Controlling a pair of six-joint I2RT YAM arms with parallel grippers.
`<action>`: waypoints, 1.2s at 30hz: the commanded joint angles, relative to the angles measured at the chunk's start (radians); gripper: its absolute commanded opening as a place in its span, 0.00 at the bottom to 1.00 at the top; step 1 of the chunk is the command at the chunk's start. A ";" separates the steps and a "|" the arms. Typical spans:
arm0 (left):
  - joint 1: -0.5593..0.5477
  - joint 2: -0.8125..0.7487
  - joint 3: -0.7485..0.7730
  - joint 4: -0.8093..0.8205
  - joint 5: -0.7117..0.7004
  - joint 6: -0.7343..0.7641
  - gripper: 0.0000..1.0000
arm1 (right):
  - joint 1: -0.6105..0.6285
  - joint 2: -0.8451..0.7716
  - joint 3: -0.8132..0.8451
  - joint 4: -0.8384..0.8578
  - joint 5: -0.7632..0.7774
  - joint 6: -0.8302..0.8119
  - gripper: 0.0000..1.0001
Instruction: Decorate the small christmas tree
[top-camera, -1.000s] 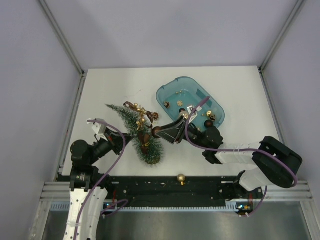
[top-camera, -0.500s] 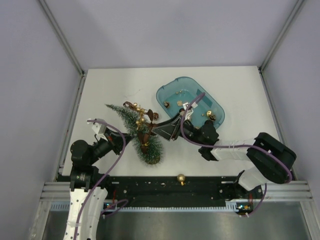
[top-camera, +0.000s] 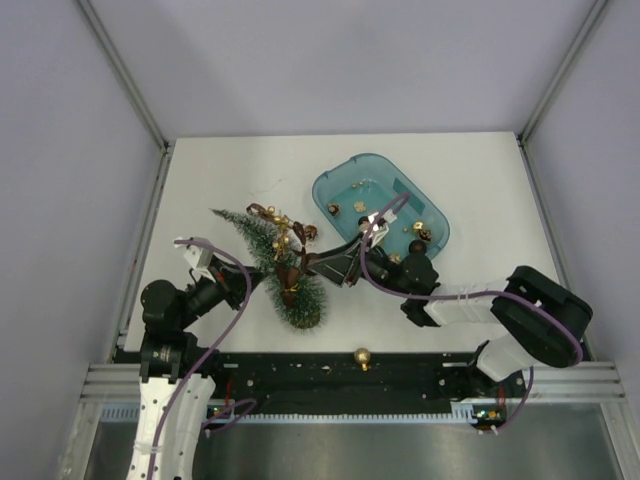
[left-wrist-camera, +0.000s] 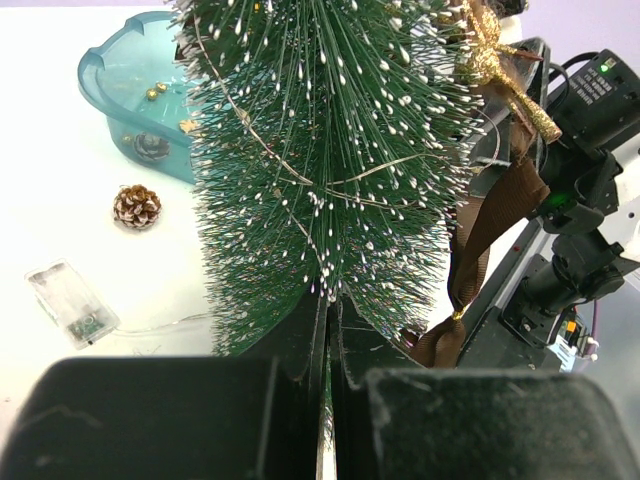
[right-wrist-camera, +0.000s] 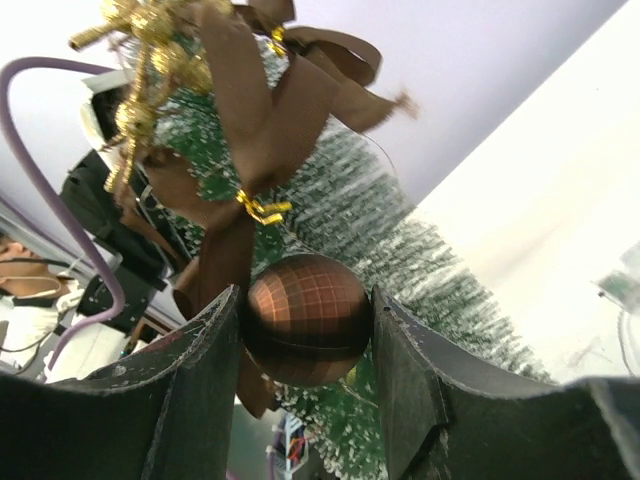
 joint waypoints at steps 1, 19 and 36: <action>0.000 -0.040 0.001 0.027 0.011 0.006 0.00 | -0.008 0.000 -0.029 0.423 0.048 -0.044 0.00; 0.000 -0.040 0.002 0.024 0.005 0.004 0.00 | 0.026 -0.065 -0.124 0.424 0.071 -0.024 0.00; -0.002 -0.040 0.006 0.019 0.005 0.003 0.00 | 0.069 -0.119 -0.092 0.424 0.042 -0.029 0.00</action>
